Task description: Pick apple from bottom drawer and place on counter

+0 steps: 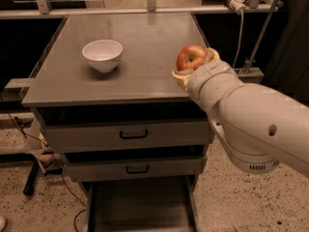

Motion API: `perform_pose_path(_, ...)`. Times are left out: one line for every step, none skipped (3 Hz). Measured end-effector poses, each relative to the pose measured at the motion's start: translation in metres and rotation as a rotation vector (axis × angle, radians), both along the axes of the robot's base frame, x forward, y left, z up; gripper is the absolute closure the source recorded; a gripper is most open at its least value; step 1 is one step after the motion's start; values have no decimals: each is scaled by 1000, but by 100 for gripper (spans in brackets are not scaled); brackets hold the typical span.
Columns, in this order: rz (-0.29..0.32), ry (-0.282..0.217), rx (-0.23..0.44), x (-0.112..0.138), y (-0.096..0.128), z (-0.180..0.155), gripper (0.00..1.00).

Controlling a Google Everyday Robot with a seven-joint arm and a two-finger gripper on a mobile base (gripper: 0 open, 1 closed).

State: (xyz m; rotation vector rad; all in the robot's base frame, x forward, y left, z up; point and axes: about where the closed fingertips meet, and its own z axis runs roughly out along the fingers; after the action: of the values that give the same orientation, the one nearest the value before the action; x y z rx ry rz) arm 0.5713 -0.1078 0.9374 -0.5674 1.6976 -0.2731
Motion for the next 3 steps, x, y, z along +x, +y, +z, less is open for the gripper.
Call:
perform_pose_path(-10, 24, 20, 0, -1, -4, 100)
perform_pose_path(31, 49, 49, 15, 5, -11, 100)
perform_pose_path(81, 112, 125, 41, 16, -30, 100)
